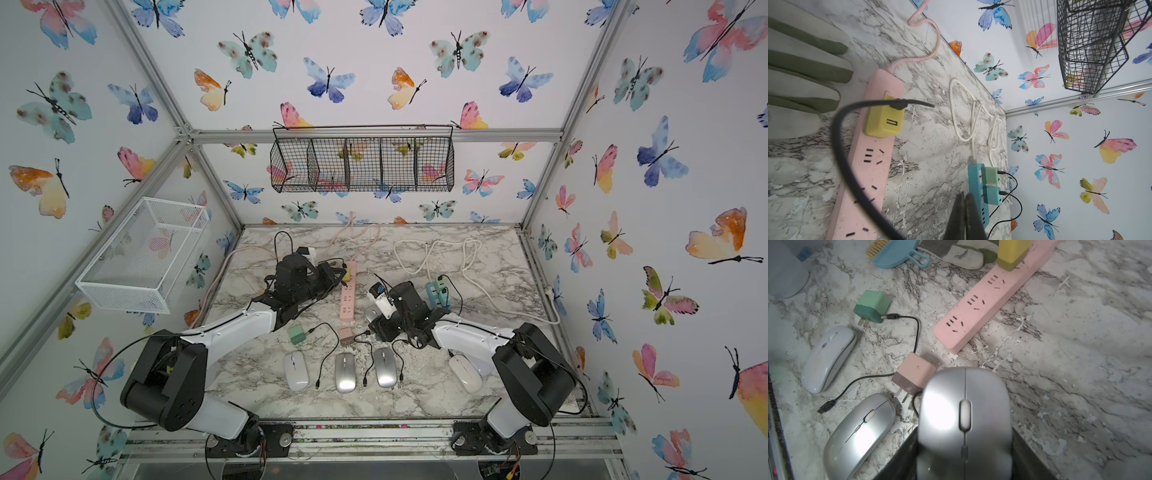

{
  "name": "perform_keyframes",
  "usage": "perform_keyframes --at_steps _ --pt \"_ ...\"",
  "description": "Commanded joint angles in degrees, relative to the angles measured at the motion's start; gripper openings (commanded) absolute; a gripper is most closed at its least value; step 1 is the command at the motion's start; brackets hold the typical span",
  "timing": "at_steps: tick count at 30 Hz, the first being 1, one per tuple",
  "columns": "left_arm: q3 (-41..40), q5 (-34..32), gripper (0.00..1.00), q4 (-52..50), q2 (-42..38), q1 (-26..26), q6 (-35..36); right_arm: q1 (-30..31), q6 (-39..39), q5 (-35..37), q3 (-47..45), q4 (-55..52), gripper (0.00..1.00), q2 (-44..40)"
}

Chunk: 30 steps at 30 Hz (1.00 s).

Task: Unplug the wireless mouse
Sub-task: Remove the power cord from the mouse, then place the mouse at the center of the board.

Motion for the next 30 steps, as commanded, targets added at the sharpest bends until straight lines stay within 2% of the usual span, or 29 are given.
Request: perform_keyframes --at_steps 1,4,9,16,20,25,30 --pt "0.7 4.1 0.00 -1.1 -1.5 -0.1 6.1 0.2 6.2 5.4 -0.6 -5.2 0.01 -4.6" --pt "1.6 7.4 0.00 -4.4 -1.5 -0.1 11.8 0.2 11.1 7.8 -0.6 -13.6 0.01 -5.8" --pt "0.4 11.4 0.00 -7.9 -2.4 -0.2 18.5 0.3 19.6 12.1 -4.8 -20.8 0.01 -11.2" --pt "-1.4 14.2 0.00 -10.8 -3.2 -0.2 21.7 2.0 28.6 18.0 -7.5 -32.8 0.01 -16.0" --pt "-2.5 14.6 0.00 -10.3 -3.6 -0.2 21.7 2.1 29.6 19.8 -9.1 -33.7 0.01 -17.6" --pt "-3.2 15.4 0.00 -10.0 -3.7 -0.4 21.9 2.0 27.5 15.1 -9.7 -29.1 0.03 -13.5" --pt "-4.0 15.9 0.00 -10.2 -4.3 -0.4 22.2 2.0 25.8 15.2 -9.3 -26.9 0.08 -10.2"
